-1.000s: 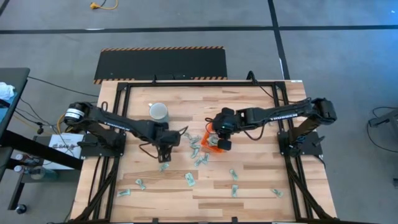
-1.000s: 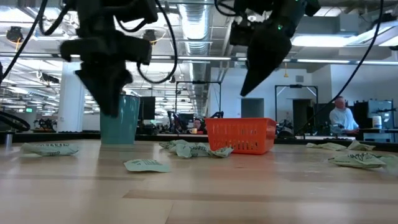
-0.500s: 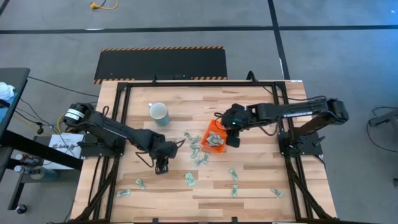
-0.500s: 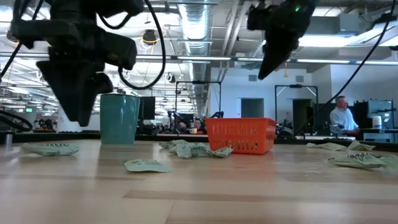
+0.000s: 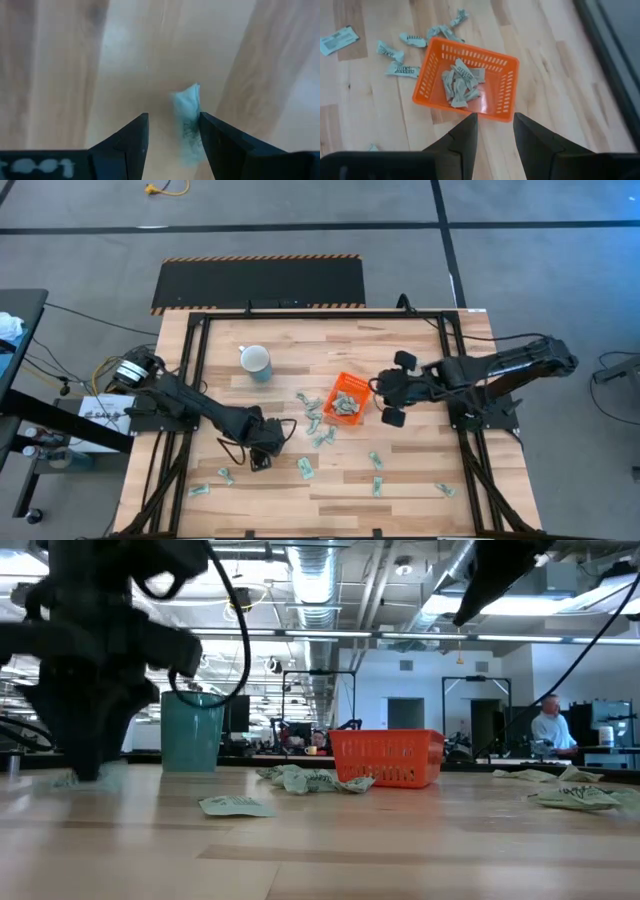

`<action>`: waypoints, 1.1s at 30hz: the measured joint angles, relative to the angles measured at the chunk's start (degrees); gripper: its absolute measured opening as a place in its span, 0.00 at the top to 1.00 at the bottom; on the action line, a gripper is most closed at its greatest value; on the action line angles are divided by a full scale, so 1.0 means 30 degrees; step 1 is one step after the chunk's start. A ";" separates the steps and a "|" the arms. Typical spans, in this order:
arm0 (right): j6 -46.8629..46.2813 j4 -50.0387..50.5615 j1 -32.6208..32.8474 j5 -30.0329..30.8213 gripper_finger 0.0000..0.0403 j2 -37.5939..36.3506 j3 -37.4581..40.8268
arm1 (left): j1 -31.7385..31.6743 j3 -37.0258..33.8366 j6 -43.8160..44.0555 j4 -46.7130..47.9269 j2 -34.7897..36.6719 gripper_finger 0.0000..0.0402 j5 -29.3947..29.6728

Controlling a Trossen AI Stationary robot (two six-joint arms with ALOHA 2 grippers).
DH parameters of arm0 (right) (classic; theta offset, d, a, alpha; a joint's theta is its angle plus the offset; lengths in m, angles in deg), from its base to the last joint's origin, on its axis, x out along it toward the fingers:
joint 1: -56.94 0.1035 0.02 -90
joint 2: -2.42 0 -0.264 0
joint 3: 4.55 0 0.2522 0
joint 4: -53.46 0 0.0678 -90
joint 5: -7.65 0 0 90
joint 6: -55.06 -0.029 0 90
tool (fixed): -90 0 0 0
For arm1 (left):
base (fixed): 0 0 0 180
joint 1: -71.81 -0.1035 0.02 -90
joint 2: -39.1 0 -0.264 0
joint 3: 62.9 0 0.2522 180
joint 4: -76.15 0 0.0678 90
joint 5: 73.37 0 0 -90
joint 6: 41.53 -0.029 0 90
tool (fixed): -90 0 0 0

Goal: Pick and place Stevia / Truvia into bins
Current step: Put the stevia packet into the basket

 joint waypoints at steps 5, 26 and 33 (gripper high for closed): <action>-0.1558 0.1025 0.1362 0.1799 0.71 -0.0956 -0.0002 | -0.0316 0.0073 0.0022 0.0036 -0.0499 0.59 -0.0653; -0.4077 0.2211 0.4786 0.4825 0.71 -0.1254 -0.0004 | -0.0881 0.1103 -0.0072 0.1063 -0.0616 0.68 0.0890; -0.4100 0.2204 0.4779 0.4825 0.71 -0.1254 -0.0005 | -0.1093 0.1073 -0.0437 0.1043 -0.0614 0.69 0.0845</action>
